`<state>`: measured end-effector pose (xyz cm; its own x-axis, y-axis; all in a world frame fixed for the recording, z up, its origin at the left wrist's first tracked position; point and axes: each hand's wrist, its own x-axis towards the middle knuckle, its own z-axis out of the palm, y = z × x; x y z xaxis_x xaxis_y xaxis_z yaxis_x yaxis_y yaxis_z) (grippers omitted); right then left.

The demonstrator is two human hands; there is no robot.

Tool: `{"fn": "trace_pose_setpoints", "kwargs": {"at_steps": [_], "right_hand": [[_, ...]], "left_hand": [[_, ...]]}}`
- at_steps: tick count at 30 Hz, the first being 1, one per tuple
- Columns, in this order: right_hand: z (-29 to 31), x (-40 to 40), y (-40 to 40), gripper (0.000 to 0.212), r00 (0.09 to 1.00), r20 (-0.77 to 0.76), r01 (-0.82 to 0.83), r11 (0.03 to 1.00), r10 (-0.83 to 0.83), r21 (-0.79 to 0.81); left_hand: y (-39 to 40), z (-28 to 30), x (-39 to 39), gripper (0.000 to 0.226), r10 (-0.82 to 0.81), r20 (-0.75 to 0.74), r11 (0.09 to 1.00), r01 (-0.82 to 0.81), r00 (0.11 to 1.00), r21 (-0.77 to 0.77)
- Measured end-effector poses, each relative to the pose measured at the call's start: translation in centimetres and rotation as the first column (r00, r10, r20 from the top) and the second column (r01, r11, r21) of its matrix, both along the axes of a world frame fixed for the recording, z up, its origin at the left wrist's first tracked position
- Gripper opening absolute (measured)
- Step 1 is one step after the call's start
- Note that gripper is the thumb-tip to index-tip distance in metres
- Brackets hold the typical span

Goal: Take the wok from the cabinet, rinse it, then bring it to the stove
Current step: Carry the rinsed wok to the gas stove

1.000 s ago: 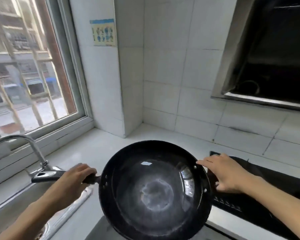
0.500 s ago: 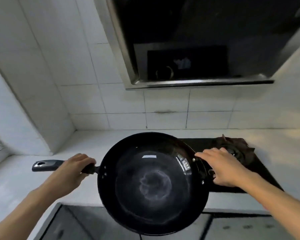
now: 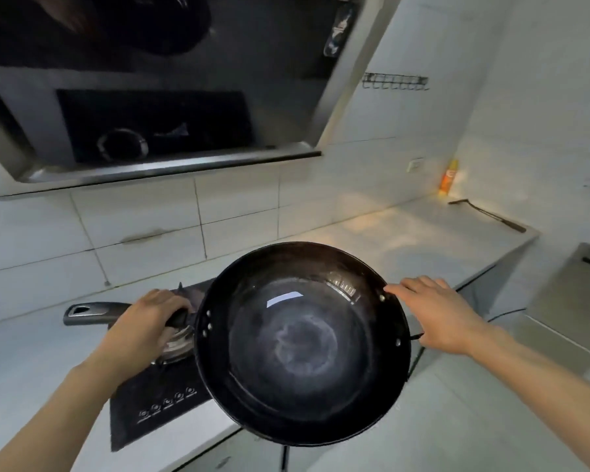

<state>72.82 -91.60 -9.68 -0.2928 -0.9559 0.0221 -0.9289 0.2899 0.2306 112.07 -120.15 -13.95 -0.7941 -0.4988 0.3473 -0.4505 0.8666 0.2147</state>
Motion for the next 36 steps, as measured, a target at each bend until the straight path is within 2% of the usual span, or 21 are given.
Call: {"fn": "trace_pose_setpoints", "kwargs": {"at_steps": [2, 5, 12, 18, 22, 31, 36], "right_hand": [[-0.3, -2.0, 2.4, 0.097, 0.998, -0.005, 0.057, 0.998, -0.057, -0.017], [-0.8, -5.5, 6.0, 0.097, 0.991, 0.002, 0.136, 0.990, -0.136, -0.032], [-3.3, -16.2, 13.0, 0.096, 0.962, 0.013, 0.271, 0.959, -0.271, -0.076], [-4.1, -25.9, 16.1, 0.092, 0.957, 0.038, 0.291, 0.951, -0.288, -0.105], [-4.1, -31.2, 15.9, 0.098, 0.962, 0.069, 0.268, 0.958, -0.262, -0.097], [-4.8, -40.6, 11.3, 0.093, 0.962, 0.066, 0.272, 0.957, -0.266, -0.102], [-4.5, -45.6, 7.7, 0.090, 0.959, 0.017, 0.282, 0.956, -0.282, -0.078]], "left_hand": [[0.7, 0.0, -3.6, 0.040, -0.086, 0.007, 0.994, 0.086, 0.996, -0.064], [1.7, -0.1, -9.1, 0.045, -0.138, 0.079, 0.980, 0.147, 0.987, -0.132], [7.3, -0.1, -23.8, 0.052, -0.086, 0.214, 0.924, 0.158, 0.973, -0.347], [11.3, 1.4, -34.5, 0.039, -0.077, 0.187, 0.942, 0.133, 0.979, -0.309], [12.1, 1.3, -39.0, 0.035, -0.059, 0.143, 0.956, 0.097, 0.988, -0.278], [6.9, -1.1, -48.6, 0.030, 0.021, 0.146, 0.962, 0.020, 0.989, -0.273], [2.3, -4.0, -54.5, 0.042, -0.004, 0.129, 0.972, 0.034, 0.992, -0.232]]}}
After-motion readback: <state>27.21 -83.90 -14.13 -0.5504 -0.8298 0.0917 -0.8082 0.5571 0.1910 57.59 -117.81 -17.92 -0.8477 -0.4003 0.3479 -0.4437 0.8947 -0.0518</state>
